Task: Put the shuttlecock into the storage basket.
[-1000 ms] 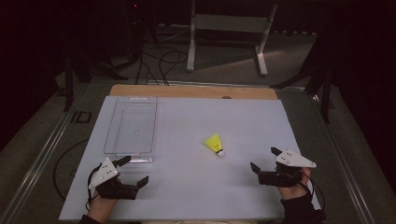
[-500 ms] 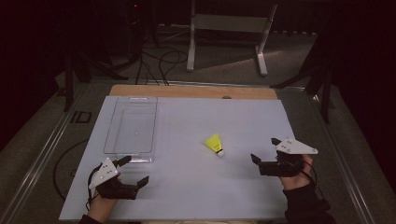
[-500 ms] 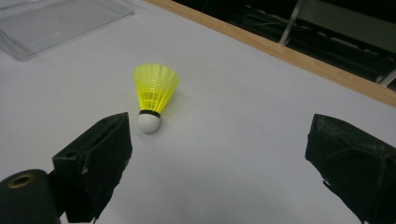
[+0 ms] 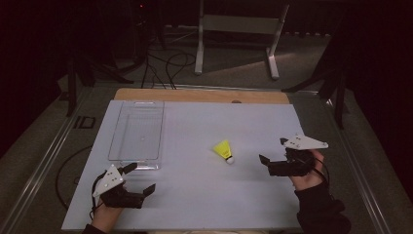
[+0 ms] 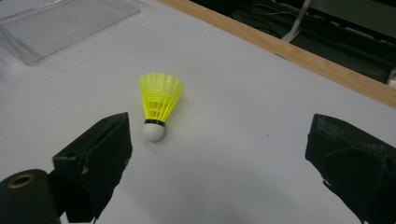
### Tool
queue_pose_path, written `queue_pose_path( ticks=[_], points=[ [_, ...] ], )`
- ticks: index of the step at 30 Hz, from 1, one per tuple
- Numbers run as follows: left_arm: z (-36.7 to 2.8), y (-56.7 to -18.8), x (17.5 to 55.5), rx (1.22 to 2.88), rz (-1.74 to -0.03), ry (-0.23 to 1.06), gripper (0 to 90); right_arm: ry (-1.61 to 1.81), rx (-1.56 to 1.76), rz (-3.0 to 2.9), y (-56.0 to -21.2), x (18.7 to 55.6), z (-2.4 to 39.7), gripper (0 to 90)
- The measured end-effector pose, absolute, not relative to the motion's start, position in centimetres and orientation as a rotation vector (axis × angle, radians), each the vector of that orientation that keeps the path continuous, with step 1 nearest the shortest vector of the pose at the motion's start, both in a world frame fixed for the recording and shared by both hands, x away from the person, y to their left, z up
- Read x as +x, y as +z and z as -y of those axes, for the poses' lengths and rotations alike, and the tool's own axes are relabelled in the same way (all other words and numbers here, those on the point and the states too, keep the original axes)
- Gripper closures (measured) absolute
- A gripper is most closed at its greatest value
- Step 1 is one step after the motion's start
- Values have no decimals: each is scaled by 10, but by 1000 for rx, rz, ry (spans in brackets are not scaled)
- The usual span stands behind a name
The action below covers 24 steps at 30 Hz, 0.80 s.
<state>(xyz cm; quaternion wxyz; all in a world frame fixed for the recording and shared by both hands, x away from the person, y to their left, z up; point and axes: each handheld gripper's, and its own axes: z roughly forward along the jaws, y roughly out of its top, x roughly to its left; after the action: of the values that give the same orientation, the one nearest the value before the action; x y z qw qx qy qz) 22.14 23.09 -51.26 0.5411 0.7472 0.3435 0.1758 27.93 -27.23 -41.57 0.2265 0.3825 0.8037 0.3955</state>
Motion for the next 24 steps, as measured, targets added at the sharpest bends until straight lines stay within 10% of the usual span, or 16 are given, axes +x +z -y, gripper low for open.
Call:
queue_pose_path(
  ticks=[24],
  points=[
    [-230, -513, 221, 1782, -808, 414, 3, 1060, 991, -2333, -403, 304, 237, 77]
  ],
)
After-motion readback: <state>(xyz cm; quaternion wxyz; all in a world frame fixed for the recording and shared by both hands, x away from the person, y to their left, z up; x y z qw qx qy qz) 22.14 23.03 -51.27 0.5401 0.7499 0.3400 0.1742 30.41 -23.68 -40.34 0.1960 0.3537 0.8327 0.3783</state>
